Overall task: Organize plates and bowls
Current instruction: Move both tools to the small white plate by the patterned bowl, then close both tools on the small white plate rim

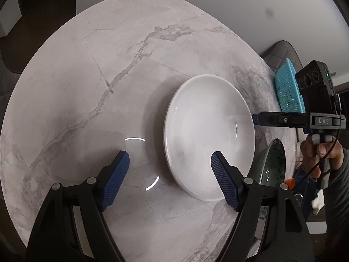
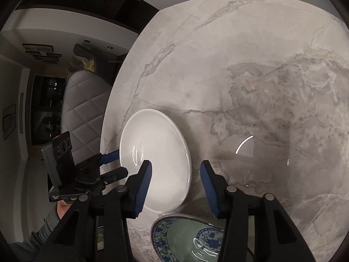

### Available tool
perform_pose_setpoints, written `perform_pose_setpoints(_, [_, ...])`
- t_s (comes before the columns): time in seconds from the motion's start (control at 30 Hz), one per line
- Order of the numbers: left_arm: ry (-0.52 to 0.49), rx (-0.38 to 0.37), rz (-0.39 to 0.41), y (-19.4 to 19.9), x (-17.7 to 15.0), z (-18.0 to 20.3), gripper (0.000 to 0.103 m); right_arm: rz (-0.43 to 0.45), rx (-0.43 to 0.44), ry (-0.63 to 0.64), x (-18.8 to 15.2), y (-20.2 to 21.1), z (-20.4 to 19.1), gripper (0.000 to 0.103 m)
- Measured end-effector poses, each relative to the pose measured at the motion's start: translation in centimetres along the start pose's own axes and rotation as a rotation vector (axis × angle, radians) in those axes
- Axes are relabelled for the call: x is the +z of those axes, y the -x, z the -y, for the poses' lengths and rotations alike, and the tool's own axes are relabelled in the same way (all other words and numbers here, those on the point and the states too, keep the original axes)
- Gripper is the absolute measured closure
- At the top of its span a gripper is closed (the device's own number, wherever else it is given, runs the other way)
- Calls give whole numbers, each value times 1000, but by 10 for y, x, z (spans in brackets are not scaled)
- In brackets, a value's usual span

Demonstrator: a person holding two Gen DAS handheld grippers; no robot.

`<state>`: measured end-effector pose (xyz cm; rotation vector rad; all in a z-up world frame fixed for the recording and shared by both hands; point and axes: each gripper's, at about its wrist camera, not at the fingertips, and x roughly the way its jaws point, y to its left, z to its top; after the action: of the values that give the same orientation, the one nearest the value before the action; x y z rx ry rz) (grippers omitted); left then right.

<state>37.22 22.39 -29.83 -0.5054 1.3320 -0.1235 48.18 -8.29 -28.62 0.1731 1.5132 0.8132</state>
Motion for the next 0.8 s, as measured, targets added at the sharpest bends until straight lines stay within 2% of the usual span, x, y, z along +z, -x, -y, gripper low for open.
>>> perform_pose_setpoints(0.07, [-5, 8, -1, -2, 2, 3, 30, -28, -2, -5, 4, -9, 0, 55])
perform_pose_setpoints(0.13, [-11, 11, -6, -2, 2, 6, 41, -43, -8, -5, -2, -9, -1, 57])
perform_pose_setpoints(0.23, [-16, 15, -9, 2, 0, 9, 48, -61, -27, 0, -2, -14, -3, 61])
perform_pose_setpoints(0.3, [-18, 24, -23, -1, 1, 10, 72, -73, -38, -2, 0, -19, -6, 64])
perform_pose_setpoints(0.37, [-27, 29, -33, -4, 1, 13, 77, -81, -46, -2, -1, -26, -8, 71])
perform_pose_setpoints(0.4, [-31, 37, -39, -6, 2, 16, 85, -85, -50, -2, -1, -29, -10, 73])
perform_pose_setpoints(0.47, [-30, 56, -43, -7, 3, 18, 88, -93, -61, 6, 0, -32, -11, 83])
perform_pose_setpoints(0.57, [-30, 74, -42, -8, 4, 20, 95, -85, -84, 11, 1, -33, -14, 85])
perform_pose_setpoints(0.67, [-37, 79, -46, -9, 2, 23, 95, -78, -103, 12, -1, -34, -15, 90])
perform_pose_setpoints(0.8, [-34, 83, -43, -6, 2, 25, 95, -54, -112, 5, -3, -32, -15, 90])
